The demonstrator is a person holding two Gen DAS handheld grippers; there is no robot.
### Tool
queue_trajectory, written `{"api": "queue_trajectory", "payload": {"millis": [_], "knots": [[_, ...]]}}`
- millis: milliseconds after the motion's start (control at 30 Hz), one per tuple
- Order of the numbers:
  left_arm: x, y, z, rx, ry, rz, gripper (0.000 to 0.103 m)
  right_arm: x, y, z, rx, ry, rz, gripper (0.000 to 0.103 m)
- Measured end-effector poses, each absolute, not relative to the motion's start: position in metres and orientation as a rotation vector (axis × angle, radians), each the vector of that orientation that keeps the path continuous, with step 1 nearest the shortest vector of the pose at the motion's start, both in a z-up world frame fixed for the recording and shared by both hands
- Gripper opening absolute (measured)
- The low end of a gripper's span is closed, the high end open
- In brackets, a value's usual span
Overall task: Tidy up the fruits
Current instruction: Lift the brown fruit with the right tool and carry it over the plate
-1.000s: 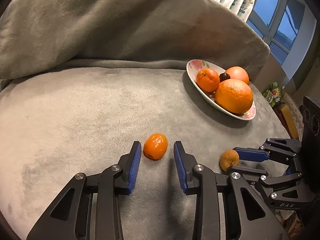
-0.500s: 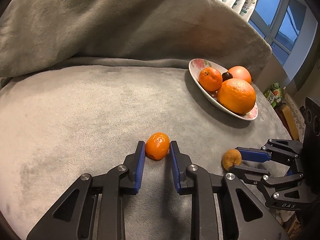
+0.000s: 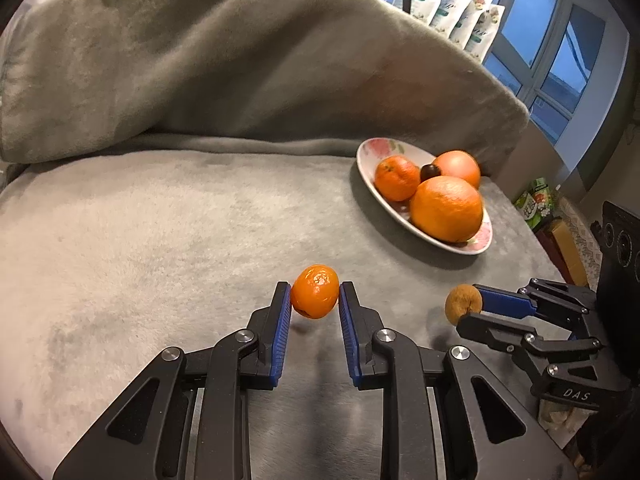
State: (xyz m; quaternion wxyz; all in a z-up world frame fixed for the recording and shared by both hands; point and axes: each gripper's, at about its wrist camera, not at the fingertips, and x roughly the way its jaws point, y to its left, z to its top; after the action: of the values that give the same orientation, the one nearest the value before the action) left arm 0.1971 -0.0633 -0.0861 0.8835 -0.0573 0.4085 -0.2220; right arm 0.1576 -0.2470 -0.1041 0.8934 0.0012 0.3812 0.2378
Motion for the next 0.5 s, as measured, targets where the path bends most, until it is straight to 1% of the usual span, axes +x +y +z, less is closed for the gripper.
{"api": "queue_trajectory", "payload": {"millis": [500], "knots": [[0.191,-0.084,-0.051,-0.108,0.765,-0.497,0.022,0.149,-0.279,-0.076,0.074,0.701,0.422,0.032]]}}
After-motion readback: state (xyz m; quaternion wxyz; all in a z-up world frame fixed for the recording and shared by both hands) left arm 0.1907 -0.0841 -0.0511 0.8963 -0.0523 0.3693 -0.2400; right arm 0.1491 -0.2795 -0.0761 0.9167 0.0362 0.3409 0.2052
